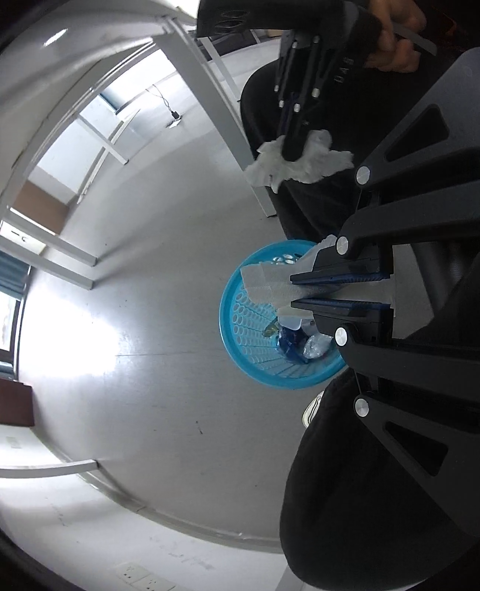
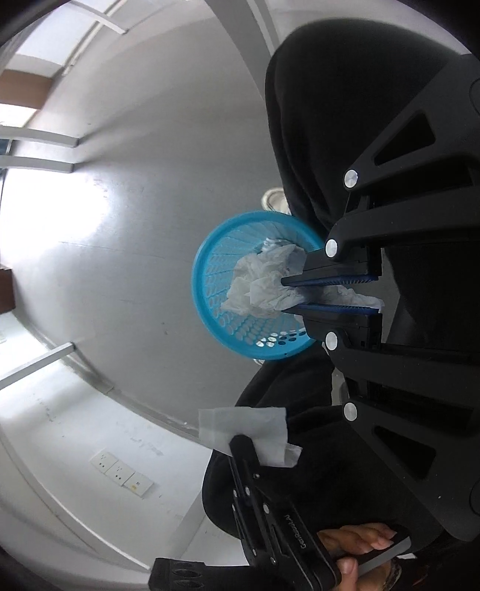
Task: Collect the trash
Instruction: 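Carry the napkin and tissue down over the blue basket, then open the left tool while the right tool opens, dropping napkin and tissue into the basket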
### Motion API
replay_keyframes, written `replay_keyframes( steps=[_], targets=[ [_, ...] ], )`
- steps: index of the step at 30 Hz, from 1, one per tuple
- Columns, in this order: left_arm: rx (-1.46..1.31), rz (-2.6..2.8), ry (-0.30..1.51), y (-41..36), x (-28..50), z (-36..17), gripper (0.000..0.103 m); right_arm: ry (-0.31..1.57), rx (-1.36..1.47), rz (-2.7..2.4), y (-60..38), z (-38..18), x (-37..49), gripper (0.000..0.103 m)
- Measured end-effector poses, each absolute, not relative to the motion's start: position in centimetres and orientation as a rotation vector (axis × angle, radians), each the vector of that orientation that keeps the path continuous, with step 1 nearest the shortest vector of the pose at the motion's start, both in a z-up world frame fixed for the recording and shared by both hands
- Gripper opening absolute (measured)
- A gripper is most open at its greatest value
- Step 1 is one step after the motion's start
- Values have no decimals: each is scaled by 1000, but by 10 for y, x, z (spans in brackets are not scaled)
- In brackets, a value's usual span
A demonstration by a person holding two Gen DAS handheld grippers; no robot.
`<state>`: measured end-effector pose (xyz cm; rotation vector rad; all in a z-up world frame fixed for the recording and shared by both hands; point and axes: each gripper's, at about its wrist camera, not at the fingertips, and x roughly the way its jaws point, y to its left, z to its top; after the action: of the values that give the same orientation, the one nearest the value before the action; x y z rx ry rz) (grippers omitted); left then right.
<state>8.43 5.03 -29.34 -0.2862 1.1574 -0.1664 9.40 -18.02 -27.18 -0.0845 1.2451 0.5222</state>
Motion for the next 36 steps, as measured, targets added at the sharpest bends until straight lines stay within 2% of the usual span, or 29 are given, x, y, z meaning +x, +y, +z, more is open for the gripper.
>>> replay_keyframes(
  steps=[20, 36],
  targets=[
    [-342, -76, 1390, 47, 134, -352, 7, 1431, -162, 401, -141, -357, 163, 8],
    [-328, -63, 1570, 37, 188, -419, 8, 1635, -77, 299, -145, -439, 212, 9]
  ],
)
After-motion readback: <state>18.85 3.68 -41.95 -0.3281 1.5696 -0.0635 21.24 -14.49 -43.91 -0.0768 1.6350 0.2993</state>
